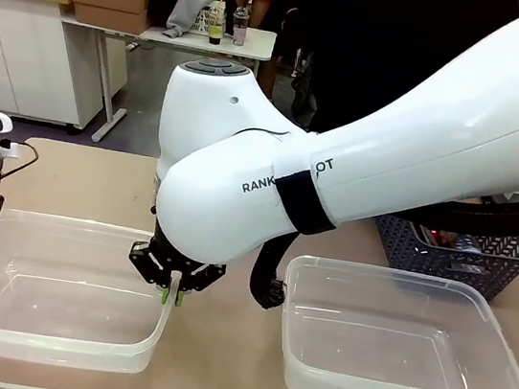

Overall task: Sort the waste into each basket.
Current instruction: Pick up the Organizing box on the left side of the table and lift it.

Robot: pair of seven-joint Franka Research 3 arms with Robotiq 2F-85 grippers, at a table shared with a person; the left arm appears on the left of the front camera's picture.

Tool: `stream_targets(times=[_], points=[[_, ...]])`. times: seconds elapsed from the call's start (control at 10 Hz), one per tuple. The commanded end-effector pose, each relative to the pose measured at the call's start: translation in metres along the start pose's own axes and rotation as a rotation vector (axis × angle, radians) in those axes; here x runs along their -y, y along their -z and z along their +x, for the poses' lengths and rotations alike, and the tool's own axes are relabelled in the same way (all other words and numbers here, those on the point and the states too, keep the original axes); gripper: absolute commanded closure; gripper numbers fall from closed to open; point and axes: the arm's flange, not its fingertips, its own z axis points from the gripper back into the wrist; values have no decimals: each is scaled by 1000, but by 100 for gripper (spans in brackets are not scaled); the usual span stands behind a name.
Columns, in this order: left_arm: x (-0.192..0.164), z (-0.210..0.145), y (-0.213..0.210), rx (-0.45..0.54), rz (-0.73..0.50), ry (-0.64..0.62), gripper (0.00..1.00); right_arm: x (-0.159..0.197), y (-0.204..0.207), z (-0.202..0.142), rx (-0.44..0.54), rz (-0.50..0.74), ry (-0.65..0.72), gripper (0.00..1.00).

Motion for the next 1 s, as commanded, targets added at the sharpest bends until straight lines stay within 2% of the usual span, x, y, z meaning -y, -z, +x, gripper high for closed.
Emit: stream_targets(times=[0.0,0.2,0.4,0.7,0.8,0.9], points=[[7,-44,43,25,18,-3,100,-8,-4,1,28,-31,34,100],[6,-43,38,42,5,-13,100,-5,-7,4,25,-55,54,100],[17,-47,11,75,-54,-47,100,-4,-20,12,-2,-83,56,100],[54,-47,-87,196,-121,-49,100,11,-112,37,33,-219,142,100],[61,-38,-116,185,-159,-28,100,15,-136,41,16,-252,134,100],[64,-26,-146,204,-219,-31,100,23,-146,42,-64,-254,114,100]])
